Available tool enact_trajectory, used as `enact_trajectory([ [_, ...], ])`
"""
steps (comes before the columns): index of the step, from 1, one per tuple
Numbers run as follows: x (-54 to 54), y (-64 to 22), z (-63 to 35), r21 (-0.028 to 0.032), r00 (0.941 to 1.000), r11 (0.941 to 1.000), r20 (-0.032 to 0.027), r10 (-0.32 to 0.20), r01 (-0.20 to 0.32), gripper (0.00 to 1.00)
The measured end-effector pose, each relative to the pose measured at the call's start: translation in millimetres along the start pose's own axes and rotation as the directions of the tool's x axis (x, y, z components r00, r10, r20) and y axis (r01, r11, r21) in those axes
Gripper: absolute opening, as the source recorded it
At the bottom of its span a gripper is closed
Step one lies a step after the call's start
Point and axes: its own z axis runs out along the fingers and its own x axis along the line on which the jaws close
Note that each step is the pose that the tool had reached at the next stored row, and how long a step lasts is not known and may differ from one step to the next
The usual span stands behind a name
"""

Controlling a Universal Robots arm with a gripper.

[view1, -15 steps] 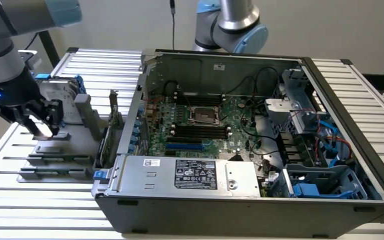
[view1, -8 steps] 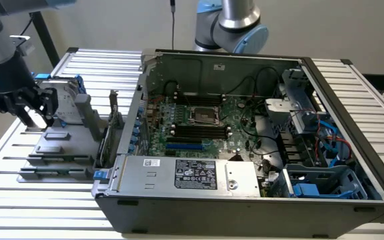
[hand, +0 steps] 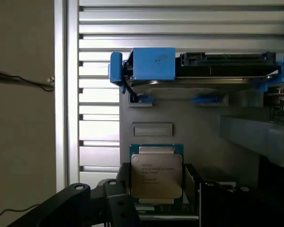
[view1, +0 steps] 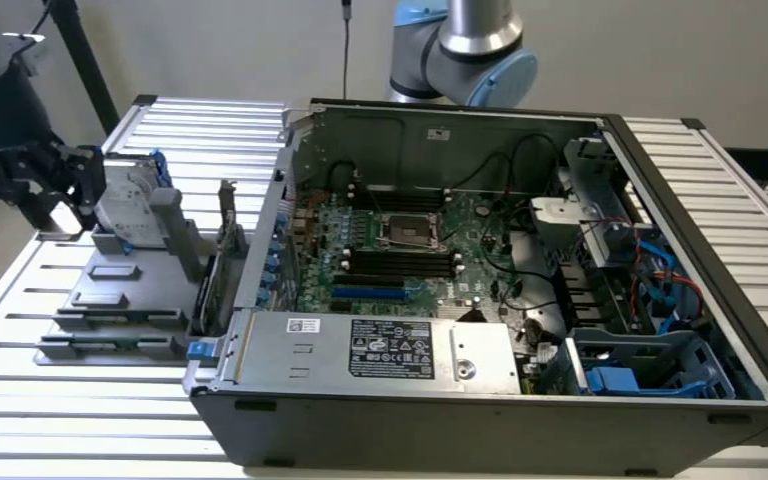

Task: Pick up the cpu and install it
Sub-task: 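Pick up the cpu and move it towards the insertion slot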

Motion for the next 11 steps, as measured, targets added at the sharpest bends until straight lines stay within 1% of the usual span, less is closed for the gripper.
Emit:
enact_trajectory([
  [4,-5.3,1.0,-18.5,0.0000,1.0000,1.0000,-0.0028,0.000,0.000,0.55],
  [8,-15.9,2.1,-37.0,-0.0001,1.0000,1.0000,-0.0058,-0.001,0.001,0.55],
  [11,-25.8,2.7,-50.2,-0.0002,1.0000,1.0000,-0.0086,-0.001,0.001,0.55],
])
